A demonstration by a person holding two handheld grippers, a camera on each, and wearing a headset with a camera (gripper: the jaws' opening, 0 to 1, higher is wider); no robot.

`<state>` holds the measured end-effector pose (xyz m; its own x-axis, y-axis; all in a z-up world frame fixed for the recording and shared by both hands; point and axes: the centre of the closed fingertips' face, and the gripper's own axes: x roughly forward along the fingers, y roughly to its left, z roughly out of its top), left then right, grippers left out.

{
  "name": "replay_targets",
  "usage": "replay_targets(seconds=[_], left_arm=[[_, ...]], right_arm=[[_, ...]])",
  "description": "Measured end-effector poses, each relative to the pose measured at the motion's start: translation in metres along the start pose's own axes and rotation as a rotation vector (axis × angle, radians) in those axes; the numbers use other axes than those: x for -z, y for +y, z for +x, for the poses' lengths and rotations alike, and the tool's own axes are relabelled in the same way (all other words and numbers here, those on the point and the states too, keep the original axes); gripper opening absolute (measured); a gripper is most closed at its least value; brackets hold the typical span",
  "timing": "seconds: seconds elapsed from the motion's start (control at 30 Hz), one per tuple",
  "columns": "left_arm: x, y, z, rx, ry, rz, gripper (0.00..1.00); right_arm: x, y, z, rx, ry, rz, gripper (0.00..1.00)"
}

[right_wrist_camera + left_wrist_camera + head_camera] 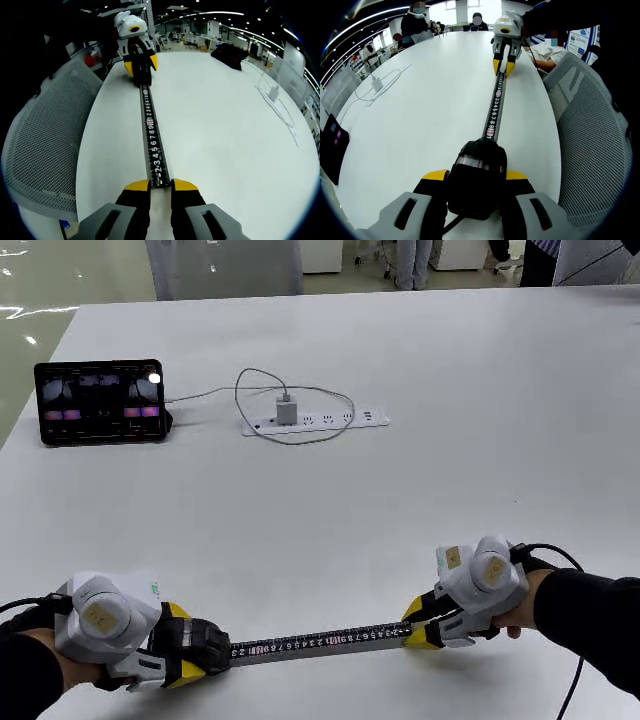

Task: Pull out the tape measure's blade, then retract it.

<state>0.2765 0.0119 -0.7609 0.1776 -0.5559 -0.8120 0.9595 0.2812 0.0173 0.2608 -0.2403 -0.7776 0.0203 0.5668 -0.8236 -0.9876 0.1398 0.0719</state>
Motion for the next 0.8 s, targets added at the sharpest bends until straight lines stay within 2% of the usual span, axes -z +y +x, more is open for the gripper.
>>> replay_targets(seconds=[0.13, 0.33, 0.43, 0.57, 0.63, 0.77, 0.8], left_arm=[[-0.001, -0.001, 0.000, 0.000, 0.036, 0.025, 0.36], [0.000, -0.002, -0.002, 0.013, 0.048, 0.031, 0.36], [0.000, -0.002, -0.005, 0.019, 0.067, 0.058, 0.36], [-0.001, -0.002, -0.011, 0.031, 0.068, 0.062, 0.35], [0.001, -0.001, -0.012, 0.034, 0.074, 0.065, 0.35], [0.007, -0.002, -0.017, 0.035, 0.095, 0.079, 0.41], [0.007, -0.003, -0.018, 0.038, 0.096, 0.081, 0.45]], right_arm=[[0.000, 0.000, 0.000, -0.012, 0.023, -0.025, 0.12], [0.001, 0.003, 0.000, -0.037, 0.064, -0.066, 0.15], [0.001, 0.006, 0.000, -0.050, 0.084, -0.089, 0.17], [0.001, 0.009, -0.001, -0.053, 0.091, -0.107, 0.21], [0.002, 0.010, -0.002, -0.052, 0.102, -0.117, 0.22], [0.007, 0.009, -0.004, -0.047, 0.127, -0.125, 0.24], [0.007, 0.009, -0.004, -0.045, 0.131, -0.124, 0.24]])
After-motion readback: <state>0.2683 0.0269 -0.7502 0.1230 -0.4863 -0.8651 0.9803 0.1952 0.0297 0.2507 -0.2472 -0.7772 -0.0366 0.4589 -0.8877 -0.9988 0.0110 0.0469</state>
